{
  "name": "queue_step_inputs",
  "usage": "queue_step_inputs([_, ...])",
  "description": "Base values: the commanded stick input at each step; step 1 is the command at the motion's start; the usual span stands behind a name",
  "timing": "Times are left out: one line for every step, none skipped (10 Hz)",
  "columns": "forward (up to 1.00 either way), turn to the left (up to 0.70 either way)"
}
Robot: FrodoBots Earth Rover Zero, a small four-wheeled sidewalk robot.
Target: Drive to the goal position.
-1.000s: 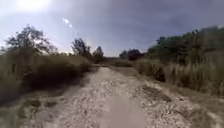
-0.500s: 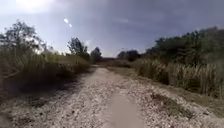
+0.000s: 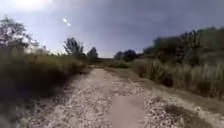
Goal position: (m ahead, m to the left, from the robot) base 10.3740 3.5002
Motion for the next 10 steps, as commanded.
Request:
queue_step_inputs([0.85,0.0])
queue_step_inputs([0.85,0.0])
queue_step_inputs([0.85,0.0])
queue_step_inputs([0.85,0.0])
queue_step_inputs([0.85,0.0])
queue_step_inputs([0.85,0.0])
queue_step_inputs([0.85,0.0])
queue_step_inputs([0.85,0.16])
queue_step_inputs([0.85,0.34])
queue_step_inputs([0.85,0.34])
